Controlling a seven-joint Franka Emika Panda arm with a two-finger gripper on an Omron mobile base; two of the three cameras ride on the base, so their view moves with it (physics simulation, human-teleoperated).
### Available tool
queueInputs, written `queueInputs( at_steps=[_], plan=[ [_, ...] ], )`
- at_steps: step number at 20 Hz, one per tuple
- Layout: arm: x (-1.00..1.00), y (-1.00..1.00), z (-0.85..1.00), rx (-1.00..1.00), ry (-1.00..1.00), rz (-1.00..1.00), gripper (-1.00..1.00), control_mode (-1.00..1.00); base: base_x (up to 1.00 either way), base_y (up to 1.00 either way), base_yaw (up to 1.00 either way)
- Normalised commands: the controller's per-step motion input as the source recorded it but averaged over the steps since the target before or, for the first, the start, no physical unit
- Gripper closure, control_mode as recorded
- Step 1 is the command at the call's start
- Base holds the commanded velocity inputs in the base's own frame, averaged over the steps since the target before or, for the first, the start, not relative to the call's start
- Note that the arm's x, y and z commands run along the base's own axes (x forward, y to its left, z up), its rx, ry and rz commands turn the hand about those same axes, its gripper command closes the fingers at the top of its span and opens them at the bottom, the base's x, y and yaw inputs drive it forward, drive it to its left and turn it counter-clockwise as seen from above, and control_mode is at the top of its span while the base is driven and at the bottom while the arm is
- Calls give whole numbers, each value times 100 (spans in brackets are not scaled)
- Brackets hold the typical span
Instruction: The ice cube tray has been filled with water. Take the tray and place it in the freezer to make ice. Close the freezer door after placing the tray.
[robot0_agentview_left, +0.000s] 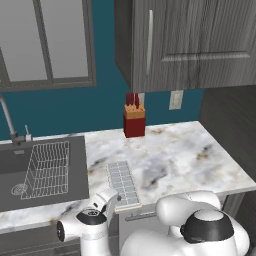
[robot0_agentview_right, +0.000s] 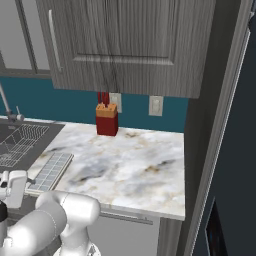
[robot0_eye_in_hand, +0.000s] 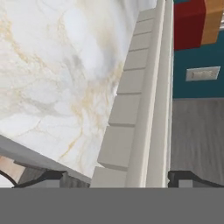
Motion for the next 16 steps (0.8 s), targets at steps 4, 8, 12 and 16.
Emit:
queueInputs(
  at_steps=[4,8,12,16],
  plan=[
    [13,-15,-13,0,-4,1,-100,-100,0,0,0],
    [16,-20,-11,0,-4,1,-100,-100,0,0,0],
    [15,-17,-3,0,-1,2,100,-100,0,0,0],
    [7,-15,0,0,0,2,100,-100,0,0,0]
  ],
)
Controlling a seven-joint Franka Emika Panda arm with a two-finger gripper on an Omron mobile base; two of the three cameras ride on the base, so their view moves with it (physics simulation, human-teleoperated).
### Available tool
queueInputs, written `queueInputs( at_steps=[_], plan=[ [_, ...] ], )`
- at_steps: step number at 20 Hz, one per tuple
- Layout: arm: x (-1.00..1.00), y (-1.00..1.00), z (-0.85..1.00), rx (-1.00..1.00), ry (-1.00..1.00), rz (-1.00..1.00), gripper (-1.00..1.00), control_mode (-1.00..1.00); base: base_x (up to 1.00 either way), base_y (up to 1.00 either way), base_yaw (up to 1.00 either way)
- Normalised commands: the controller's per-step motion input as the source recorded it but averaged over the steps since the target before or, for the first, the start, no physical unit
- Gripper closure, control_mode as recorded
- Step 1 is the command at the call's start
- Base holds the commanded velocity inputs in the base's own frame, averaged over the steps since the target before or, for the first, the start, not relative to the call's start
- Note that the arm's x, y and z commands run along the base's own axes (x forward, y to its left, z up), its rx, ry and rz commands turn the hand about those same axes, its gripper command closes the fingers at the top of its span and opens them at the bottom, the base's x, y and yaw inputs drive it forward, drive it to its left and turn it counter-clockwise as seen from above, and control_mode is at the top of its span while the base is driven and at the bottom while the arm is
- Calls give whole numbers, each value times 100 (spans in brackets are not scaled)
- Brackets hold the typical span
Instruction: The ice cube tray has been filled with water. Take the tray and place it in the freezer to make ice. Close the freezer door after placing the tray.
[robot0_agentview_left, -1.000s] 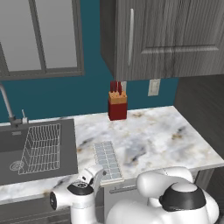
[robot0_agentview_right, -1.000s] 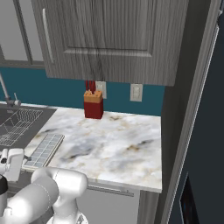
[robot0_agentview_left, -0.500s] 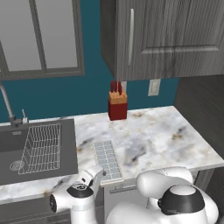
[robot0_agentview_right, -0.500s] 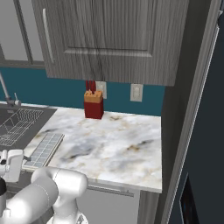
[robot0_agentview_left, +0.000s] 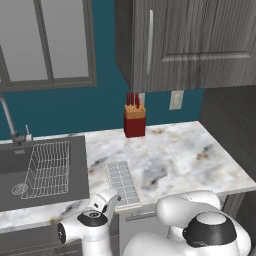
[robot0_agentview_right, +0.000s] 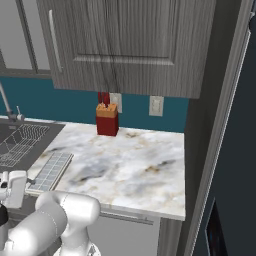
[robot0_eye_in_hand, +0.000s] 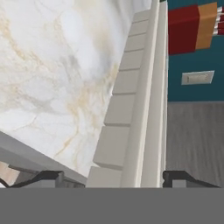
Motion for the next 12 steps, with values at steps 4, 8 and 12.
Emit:
queueInputs(
  at_steps=[4,8,12],
  plan=[
    [0,-2,0,0,0,0,100,-100,0,0,0],
    [0,0,0,0,0,0,100,-100,0,0,0],
    [0,0,33,0,0,0,100,-100,0,0,0]
  ],
)
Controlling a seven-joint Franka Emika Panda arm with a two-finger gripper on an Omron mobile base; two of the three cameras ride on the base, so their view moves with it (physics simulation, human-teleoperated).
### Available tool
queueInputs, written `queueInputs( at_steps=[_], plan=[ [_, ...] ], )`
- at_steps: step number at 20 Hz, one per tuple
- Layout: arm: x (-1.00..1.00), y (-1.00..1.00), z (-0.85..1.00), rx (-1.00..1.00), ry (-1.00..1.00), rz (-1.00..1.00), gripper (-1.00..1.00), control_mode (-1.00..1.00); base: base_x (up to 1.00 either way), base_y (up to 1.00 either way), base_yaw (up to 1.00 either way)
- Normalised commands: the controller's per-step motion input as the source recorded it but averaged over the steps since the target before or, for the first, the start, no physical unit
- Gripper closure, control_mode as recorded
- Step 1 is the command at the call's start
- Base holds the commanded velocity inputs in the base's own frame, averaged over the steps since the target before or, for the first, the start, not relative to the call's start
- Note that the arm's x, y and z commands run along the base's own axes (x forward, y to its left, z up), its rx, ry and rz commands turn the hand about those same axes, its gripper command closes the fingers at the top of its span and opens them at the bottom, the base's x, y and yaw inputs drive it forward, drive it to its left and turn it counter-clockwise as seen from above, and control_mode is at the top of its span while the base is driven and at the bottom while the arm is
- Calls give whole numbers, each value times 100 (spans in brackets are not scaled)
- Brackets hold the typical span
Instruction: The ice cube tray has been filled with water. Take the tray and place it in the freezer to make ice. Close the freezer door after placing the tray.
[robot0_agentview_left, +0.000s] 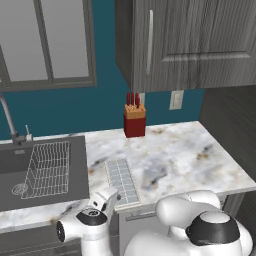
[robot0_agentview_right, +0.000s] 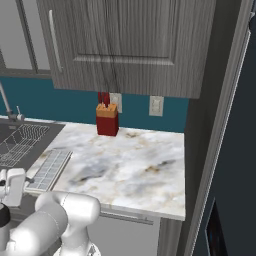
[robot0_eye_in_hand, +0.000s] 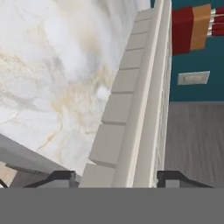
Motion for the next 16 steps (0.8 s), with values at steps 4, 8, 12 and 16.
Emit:
queueInputs(
  at_steps=[4,8,12,16],
  plan=[
    [0,0,82,0,0,0,100,-100,0,0,0],
    [0,0,100,-1,0,0,100,-100,0,0,0],
    [-1,-8,95,-4,0,-4,100,-100,0,0,0],
    [0,-36,70,-6,5,-17,100,-100,0,0,0]
  ],
)
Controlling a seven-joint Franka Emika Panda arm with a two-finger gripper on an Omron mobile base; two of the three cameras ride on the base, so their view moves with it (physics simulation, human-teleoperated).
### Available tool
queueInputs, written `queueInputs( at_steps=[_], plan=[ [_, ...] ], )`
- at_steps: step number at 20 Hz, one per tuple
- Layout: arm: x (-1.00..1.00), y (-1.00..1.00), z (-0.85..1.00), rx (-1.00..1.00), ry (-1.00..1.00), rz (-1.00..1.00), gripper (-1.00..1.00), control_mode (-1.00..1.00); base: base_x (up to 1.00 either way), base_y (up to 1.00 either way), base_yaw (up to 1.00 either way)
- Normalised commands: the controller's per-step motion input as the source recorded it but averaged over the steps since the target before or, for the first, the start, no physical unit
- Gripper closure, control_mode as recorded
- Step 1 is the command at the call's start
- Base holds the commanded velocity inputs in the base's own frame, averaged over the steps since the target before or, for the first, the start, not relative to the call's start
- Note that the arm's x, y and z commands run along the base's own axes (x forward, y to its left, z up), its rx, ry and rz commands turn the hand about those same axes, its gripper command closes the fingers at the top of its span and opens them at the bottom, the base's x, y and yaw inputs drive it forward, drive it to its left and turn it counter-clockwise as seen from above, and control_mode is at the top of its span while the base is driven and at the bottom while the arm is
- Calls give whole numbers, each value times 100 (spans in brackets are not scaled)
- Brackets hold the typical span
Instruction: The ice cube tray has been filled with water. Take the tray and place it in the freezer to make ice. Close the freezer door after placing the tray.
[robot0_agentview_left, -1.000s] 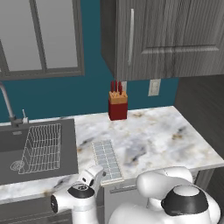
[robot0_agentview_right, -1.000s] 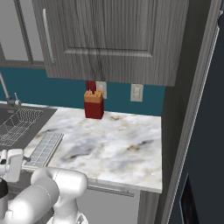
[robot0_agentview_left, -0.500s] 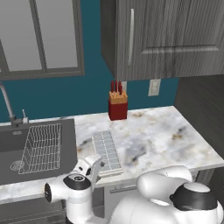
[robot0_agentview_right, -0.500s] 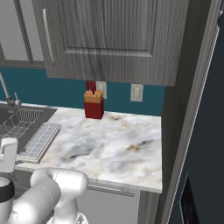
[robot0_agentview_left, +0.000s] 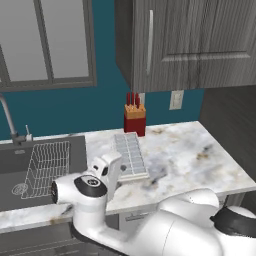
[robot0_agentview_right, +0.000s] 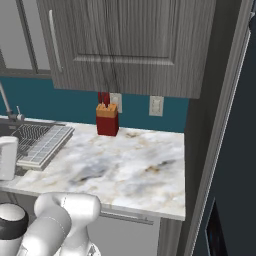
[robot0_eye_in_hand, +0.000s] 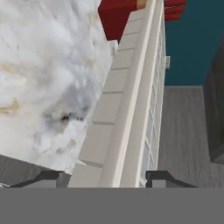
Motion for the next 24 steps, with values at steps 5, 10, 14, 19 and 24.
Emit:
queueInputs(
  at_steps=[5,10,14,19,24],
  plan=[
    [0,-53,51,-3,11,-20,100,-100,0,0,0],
    [0,-67,27,0,10,-16,100,-100,0,0,0],
    [0,-72,11,0,2,-7,100,-100,0,0,0],
    [0,-53,9,0,-1,0,100,-100,0,0,0],
    [0,-42,10,0,-5,0,100,-100,0,0,0]
  ],
)
